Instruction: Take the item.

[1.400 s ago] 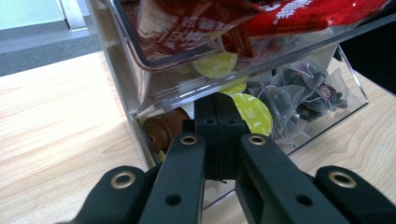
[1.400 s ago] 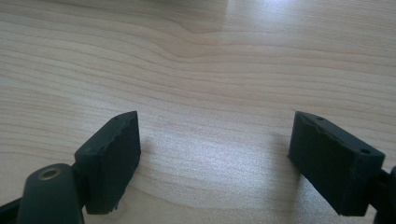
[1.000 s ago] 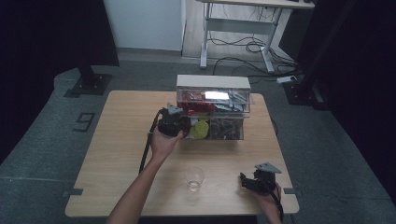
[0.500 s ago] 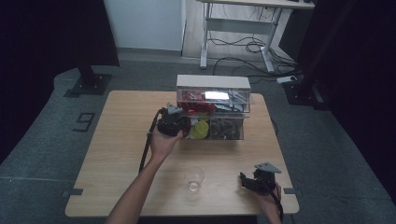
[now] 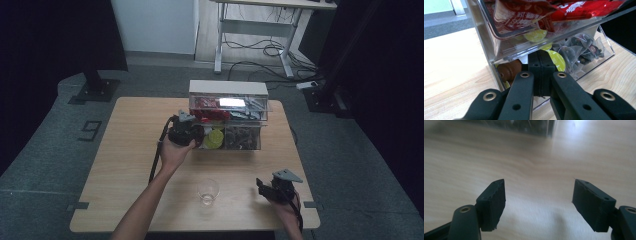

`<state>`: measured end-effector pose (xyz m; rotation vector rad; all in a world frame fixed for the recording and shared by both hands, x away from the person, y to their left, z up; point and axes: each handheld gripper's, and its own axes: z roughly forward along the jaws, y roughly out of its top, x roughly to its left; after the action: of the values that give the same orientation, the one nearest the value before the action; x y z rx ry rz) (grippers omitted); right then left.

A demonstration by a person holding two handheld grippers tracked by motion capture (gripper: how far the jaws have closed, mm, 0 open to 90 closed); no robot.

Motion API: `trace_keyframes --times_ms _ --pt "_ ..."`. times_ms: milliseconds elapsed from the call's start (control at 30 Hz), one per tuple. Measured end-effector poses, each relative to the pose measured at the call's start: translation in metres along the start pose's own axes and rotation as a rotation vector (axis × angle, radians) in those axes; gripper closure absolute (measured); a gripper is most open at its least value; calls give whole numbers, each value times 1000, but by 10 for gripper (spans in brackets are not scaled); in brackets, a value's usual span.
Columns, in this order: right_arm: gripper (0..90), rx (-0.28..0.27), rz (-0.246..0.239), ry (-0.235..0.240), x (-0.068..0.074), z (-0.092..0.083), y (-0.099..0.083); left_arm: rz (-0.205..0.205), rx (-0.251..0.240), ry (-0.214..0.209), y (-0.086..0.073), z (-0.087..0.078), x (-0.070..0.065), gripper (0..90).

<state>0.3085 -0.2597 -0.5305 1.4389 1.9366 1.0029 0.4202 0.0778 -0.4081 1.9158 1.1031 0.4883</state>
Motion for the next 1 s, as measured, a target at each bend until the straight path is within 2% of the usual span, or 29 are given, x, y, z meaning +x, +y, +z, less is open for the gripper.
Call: trace_keyframes --times_ms 133,333,700,1000 --pt "277 -8 -2 17 3 0 10 1 3 -1 0 0 -1 900" --pt "333 -35 -14 63 5 -1 29 0 6 -3 1 1 -1 899" --pt "384 -85 -46 101 12 -2 56 -3 10 -7 1 1 -1 898" --pt "455 -111 -27 123 10 3 67 -2 9 -8 2 1 -1 897"
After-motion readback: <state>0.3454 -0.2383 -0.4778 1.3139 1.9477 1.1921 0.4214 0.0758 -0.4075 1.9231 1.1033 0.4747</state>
